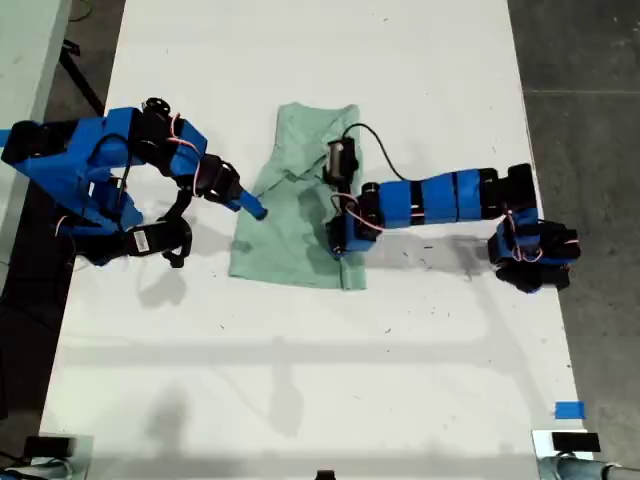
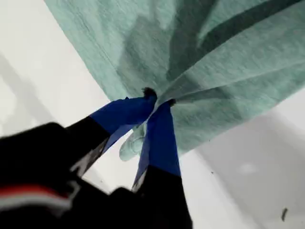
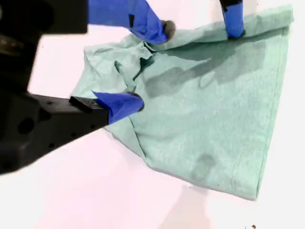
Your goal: Fold t-shirt
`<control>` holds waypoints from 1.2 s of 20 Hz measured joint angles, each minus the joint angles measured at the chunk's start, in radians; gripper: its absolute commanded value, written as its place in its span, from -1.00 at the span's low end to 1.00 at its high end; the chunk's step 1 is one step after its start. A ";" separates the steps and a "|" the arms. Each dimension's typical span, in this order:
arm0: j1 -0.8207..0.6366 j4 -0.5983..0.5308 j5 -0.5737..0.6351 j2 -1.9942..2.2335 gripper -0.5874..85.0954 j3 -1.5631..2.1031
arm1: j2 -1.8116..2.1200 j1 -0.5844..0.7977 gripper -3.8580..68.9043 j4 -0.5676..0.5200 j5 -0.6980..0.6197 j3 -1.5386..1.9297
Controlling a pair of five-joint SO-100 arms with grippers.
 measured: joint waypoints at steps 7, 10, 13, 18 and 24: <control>0.000 -0.002 0.000 0.000 -0.43 0.014 | -0.210 -0.014 0.20 0.017 0.058 -0.232; 0.002 -0.002 -0.002 0.000 -0.43 0.018 | -0.212 -0.017 0.06 0.210 0.021 -0.382; 0.002 0.002 -0.028 0.002 -0.42 0.046 | -0.097 -0.017 -0.04 0.390 0.009 -0.423; 0.038 -0.048 -0.150 0.026 -0.40 0.276 | 0.114 -0.012 -0.10 0.479 0.008 -0.327; 0.060 -0.282 -0.239 0.051 -0.41 0.592 | 0.114 -0.006 -0.14 0.479 0.003 -0.313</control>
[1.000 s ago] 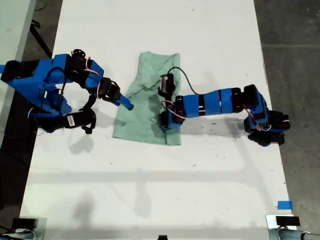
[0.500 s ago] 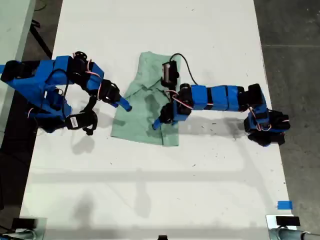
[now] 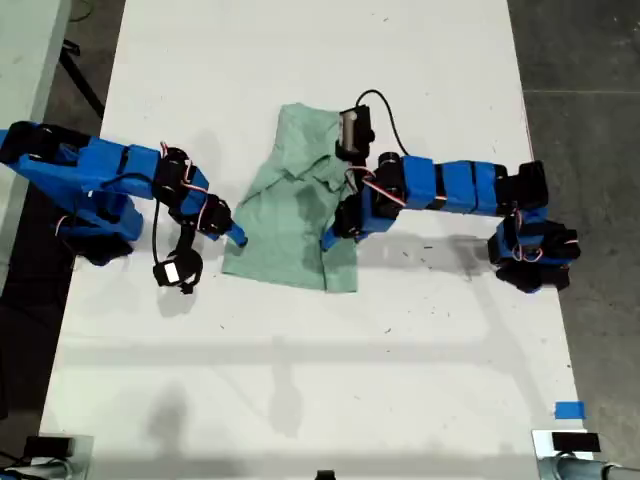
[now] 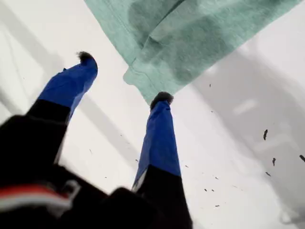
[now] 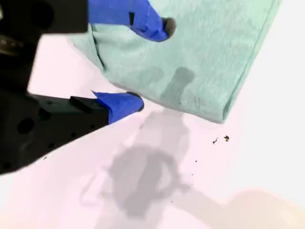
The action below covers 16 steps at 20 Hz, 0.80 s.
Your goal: Fold t-shirt
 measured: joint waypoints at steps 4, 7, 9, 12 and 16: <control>-0.028 -0.149 0.000 -0.064 -0.40 0.109 | 0.000 0.000 -0.18 0.000 -0.008 0.000; -0.063 -0.233 0.000 -0.164 -0.54 0.110 | 0.000 0.000 -0.21 0.000 -0.008 0.000; -0.094 -0.253 -0.008 -0.222 -0.94 0.104 | 0.000 0.000 -0.22 0.000 -0.008 0.000; -0.117 -0.258 -0.015 -0.233 -0.99 0.103 | 0.000 0.000 -0.23 0.000 -0.008 0.000; -0.117 -0.176 -0.037 -0.225 -0.99 0.052 | 0.000 0.000 -0.26 0.000 -0.008 0.000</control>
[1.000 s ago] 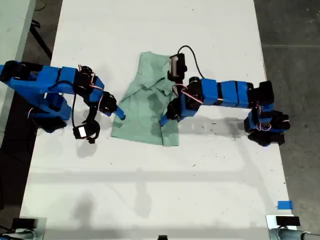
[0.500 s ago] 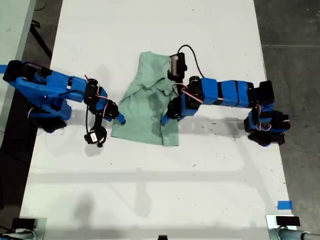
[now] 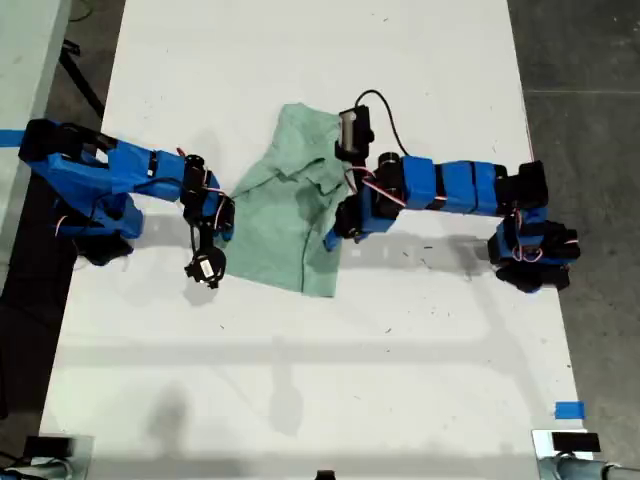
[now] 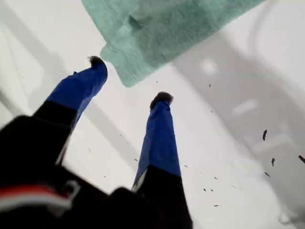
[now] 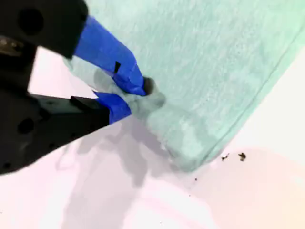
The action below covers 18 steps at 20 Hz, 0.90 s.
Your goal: Fold t-shirt
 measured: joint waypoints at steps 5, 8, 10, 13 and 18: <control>0.003 0.224 0.000 0.032 -0.99 -0.218 | 0.000 0.000 -0.27 0.000 0.000 0.000; 0.034 0.275 0.000 -0.037 -0.99 -0.383 | 0.000 0.000 -0.28 0.000 0.000 0.008; 0.074 0.299 0.000 -0.166 -0.99 -0.532 | 0.000 0.000 -0.29 0.000 0.000 0.009; 0.138 0.388 0.000 -0.472 -0.99 -0.870 | 0.000 0.000 -0.30 0.000 0.002 0.009; 0.166 0.377 0.003 -0.769 -0.91 -1.164 | 0.000 -0.003 -0.31 -0.002 0.012 0.029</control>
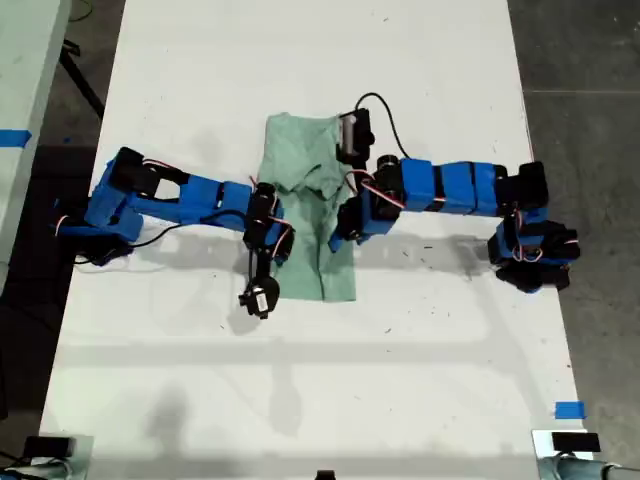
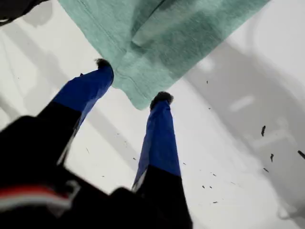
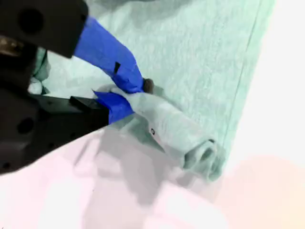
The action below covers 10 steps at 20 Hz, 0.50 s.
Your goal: Fold t-shirt
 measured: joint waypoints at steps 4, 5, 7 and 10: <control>0.000 -0.098 0.061 -0.011 -0.33 -0.003 | 0.000 -0.003 -0.32 0.000 0.006 0.020; 0.000 -0.106 0.091 -0.002 -0.28 -0.003 | 0.003 -0.003 -0.33 0.000 0.012 0.029; -0.003 -0.109 0.146 0.063 -0.28 -0.003 | 0.032 -0.003 -0.33 0.000 0.009 0.035; -0.052 -0.089 0.190 0.241 -0.30 0.025 | 0.057 -0.003 -0.34 0.000 0.012 0.046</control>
